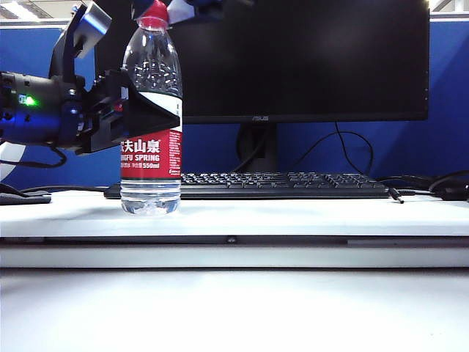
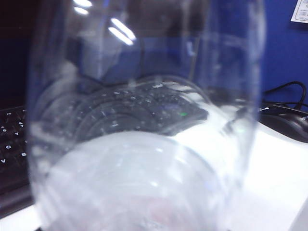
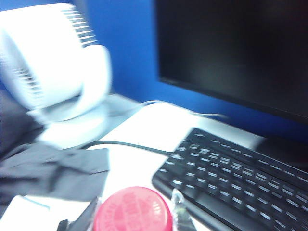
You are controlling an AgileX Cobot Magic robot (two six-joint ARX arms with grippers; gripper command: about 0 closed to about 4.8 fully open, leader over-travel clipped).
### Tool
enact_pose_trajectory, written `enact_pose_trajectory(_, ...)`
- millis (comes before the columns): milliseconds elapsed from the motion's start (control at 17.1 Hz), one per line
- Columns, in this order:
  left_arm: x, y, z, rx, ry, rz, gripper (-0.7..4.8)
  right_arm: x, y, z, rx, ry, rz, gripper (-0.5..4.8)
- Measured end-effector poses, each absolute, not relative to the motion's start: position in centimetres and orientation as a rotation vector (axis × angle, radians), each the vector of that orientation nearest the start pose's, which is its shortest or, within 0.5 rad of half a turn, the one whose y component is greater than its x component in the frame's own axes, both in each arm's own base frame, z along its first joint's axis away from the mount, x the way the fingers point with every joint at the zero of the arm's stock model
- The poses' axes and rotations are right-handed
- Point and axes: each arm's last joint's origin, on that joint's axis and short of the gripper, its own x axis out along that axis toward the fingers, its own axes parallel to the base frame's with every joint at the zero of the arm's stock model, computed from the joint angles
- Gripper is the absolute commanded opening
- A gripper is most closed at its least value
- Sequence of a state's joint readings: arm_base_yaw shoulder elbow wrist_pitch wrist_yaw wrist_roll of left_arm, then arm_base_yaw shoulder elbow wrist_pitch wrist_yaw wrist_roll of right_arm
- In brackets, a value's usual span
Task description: Unscrew the cap from the plastic bottle on the table.
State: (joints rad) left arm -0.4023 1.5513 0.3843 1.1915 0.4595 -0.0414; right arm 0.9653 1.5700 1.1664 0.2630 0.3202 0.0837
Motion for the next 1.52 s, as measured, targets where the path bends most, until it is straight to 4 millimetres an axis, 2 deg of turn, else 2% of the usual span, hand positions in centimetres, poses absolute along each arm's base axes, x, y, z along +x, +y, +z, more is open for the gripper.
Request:
enact_pose_trajectory(585, 23.3, -11.5, 16.8, -0.024, -0.011, -0.904, 3.26, 25.6, 24.2, 31.7, -0.066, 0.217, 1.190, 0.94)
enact_pose_trajectory(819, 23.2, -11.6, 16.8, -0.019, -0.014, -0.921, 3.26, 27.0, 22.2, 31.6, -0.034, 0.244, 1.286, 0.95)
enact_pose_trajectory(1053, 23.2, -11.6, 16.7, -0.019, -0.013, -0.933, 3.26, 27.1, 21.9, 31.5, -0.031, 0.245, 1.336, 0.99)
enact_pose_trajectory(1111, 23.2, -11.6, 16.7, -0.019, -0.013, -0.934, 3.26, 27.1, 21.9, 31.5, -0.031, 0.245, 1.337, 1.24)
enact_pose_trajectory(1170, 23.2, -11.6, 16.7, -0.019, -0.013, -0.935, 3.26, 27.1, 22.0, 31.5, -0.032, 0.244, 1.339, 2.18)
enact_pose_trajectory(1287, 23.2, -11.6, 16.7, -0.024, -0.010, -0.928, 3.26, 26.7, 22.2, 31.0, -0.019, 0.307, 1.363, 2.39)
enact_pose_trajectory(1404, 23.4, -11.3, 16.8, -0.031, -0.010, -0.888, 3.26, 26.4, 22.5, 28.3, 0.000, 0.495, 1.360, 2.76)
enact_pose_trajectory(1462, 23.4, -11.4, 16.8, -0.031, -0.010, -0.889, 3.26, 26.4, 22.3, 28.6, 0.004, 0.494, 1.307, 2.80)
enact_pose_trajectory(1521, 23.3, -11.4, 16.8, -0.031, -0.010, -0.891, 3.26, 26.1, 22.0, 30.0, 0.012, 0.436, 1.271, 2.80)
